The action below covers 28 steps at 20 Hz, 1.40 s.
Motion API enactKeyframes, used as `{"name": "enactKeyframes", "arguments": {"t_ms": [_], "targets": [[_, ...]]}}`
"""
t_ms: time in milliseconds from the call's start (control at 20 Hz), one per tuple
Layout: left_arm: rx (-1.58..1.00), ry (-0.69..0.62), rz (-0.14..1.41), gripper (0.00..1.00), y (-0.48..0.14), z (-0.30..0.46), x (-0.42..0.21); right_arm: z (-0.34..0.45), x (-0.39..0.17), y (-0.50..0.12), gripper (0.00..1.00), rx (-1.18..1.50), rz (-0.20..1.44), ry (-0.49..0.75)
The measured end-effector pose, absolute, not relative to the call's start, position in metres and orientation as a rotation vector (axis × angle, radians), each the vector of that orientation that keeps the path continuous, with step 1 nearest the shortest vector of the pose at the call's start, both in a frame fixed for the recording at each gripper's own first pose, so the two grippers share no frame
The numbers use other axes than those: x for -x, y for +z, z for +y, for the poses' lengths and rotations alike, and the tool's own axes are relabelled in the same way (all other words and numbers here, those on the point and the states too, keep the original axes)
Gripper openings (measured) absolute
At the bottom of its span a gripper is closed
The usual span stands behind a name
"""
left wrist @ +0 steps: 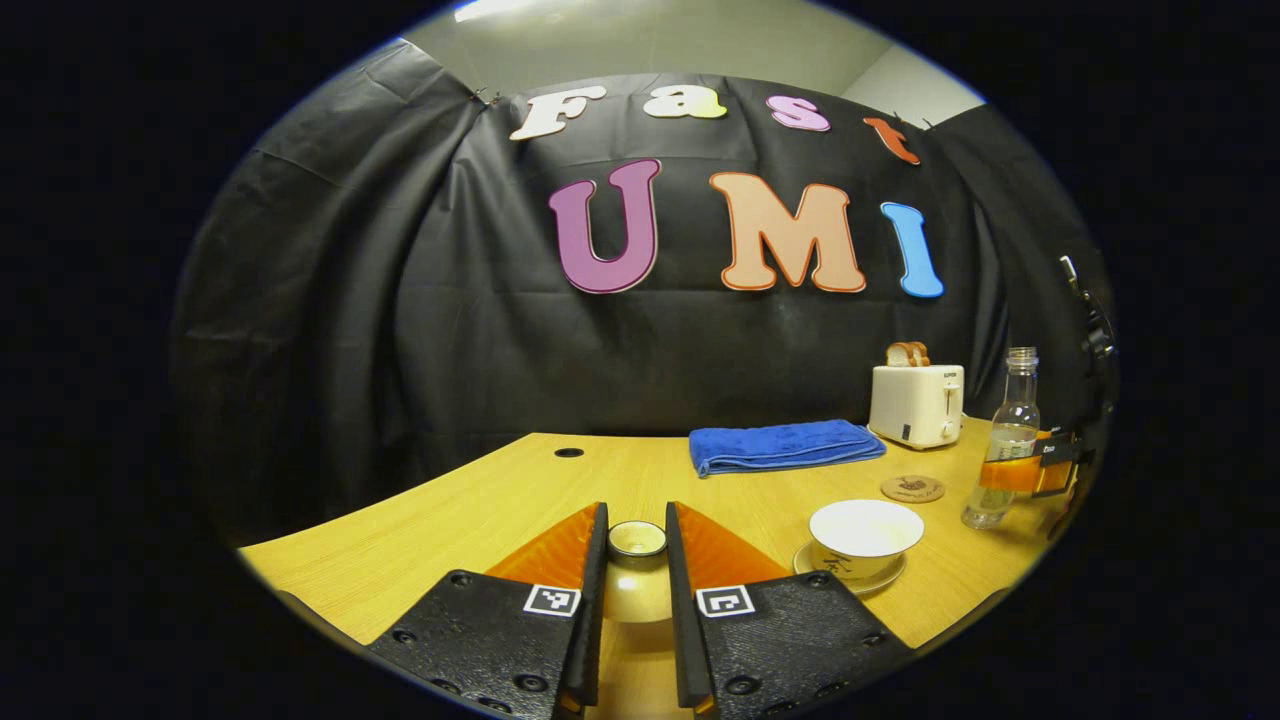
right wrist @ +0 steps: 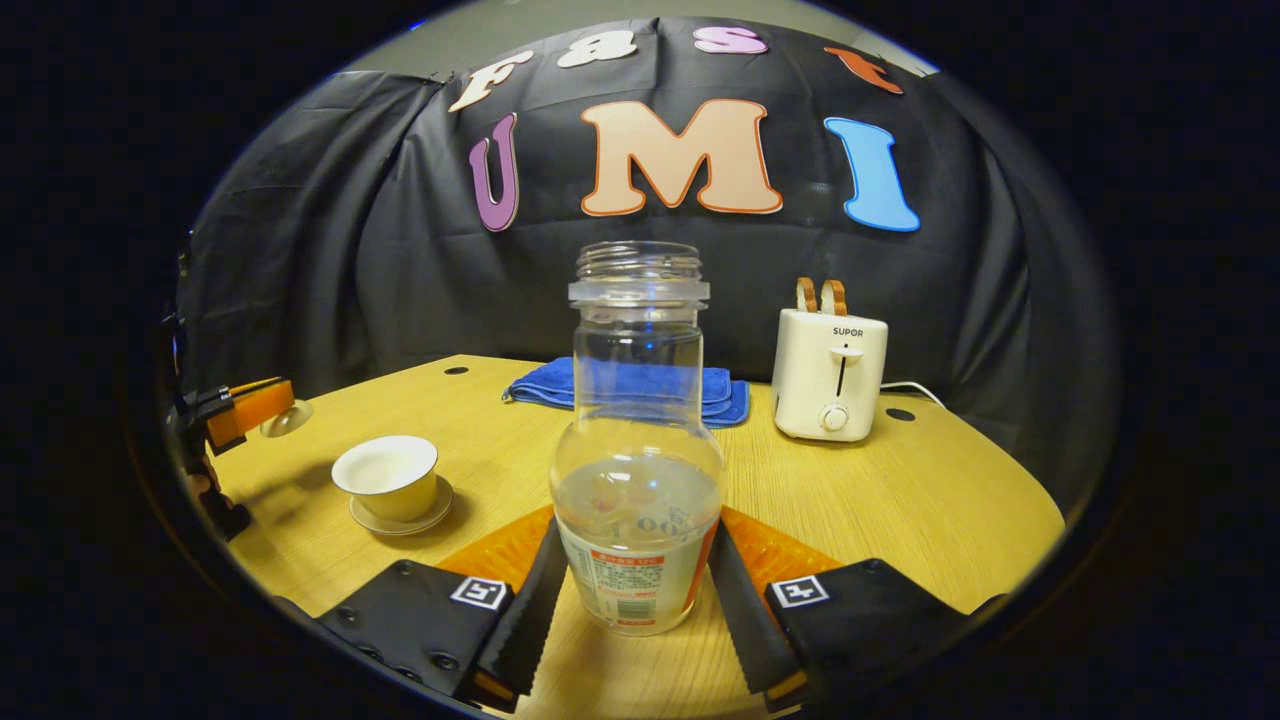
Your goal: Open the teacup lid with one hand, grasp the water bottle and pour water into the teacup with the other hand; after pouring, place the water bottle on the coaster and then close the teacup lid.
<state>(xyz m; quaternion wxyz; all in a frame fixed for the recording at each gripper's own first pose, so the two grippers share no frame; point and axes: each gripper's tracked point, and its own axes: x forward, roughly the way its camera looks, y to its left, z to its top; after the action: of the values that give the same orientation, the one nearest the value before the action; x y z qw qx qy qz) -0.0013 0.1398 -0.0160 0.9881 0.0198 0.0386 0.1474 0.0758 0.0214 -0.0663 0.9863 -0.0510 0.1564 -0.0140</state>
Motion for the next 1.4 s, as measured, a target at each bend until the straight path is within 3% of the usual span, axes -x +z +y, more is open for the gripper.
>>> {"name": "enactKeyframes", "arguments": {"t_ms": [1400], "targets": [[-0.040, 0.272, 0.082, 0.28, -0.013, 0.138, 0.000, 0.073, -0.111, -0.048, 0.80, 1.210, 0.255, 0.017]]}}
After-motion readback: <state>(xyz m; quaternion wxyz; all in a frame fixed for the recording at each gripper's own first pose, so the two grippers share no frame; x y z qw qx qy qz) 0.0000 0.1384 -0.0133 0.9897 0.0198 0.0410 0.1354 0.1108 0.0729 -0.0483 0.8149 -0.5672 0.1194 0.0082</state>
